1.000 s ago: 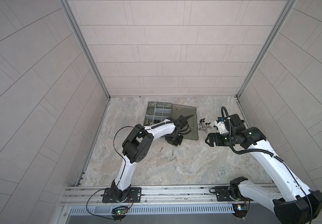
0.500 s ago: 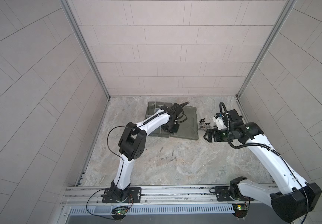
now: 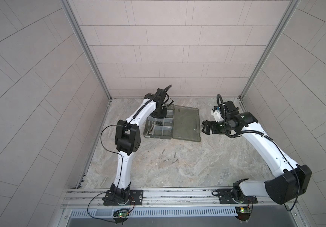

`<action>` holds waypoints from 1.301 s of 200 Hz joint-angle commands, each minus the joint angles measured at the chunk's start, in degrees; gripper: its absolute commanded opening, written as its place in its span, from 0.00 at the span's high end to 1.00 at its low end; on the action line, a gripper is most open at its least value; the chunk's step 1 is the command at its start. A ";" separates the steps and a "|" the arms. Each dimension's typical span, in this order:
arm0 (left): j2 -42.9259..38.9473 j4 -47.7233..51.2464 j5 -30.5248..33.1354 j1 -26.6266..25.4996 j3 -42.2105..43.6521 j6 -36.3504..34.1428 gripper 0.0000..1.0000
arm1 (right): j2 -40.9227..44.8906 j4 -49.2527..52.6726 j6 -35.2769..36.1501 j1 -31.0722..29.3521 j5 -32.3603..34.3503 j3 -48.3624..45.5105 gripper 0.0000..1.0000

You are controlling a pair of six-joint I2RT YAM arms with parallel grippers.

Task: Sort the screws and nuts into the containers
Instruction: 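Carry the black nut over a box compartment with the left gripper, then open the left gripper to drop the nut, then move over the screws, then lower the left gripper onto a small silver screw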

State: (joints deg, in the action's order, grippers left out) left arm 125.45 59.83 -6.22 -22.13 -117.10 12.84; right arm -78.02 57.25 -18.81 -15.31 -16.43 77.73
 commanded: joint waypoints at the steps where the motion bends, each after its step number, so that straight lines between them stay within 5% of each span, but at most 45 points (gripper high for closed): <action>1: 2.47 2.38 -0.75 0.23 -1.36 -1.04 0.79 | -2.52 1.19 0.87 0.19 0.17 3.10 0.01; 56: 5.50 3.12 -1.82 2.30 -2.89 -1.70 0.78 | -9.73 3.12 1.47 0.19 0.65 9.56 0.01; 97: 6.36 4.46 -2.65 3.20 -4.11 -2.33 0.58 | -12.55 3.32 0.24 0.17 -0.56 11.36 0.01; 162: 1.57 5.08 -5.05 2.98 -1.62 0.59 0.57 | -10.90 4.61 -1.12 0.11 -0.47 11.55 0.01; 260: -26.52 -5.02 -4.14 -5.68 39.16 6.03 0.56 | 9.74 1.35 -3.34 -1.86 -1.47 -8.42 0.01</action>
State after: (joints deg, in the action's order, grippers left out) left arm 102.00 56.93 -10.72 -25.93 -85.06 16.34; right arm -73.06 58.28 -20.60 -16.40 -17.82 72.25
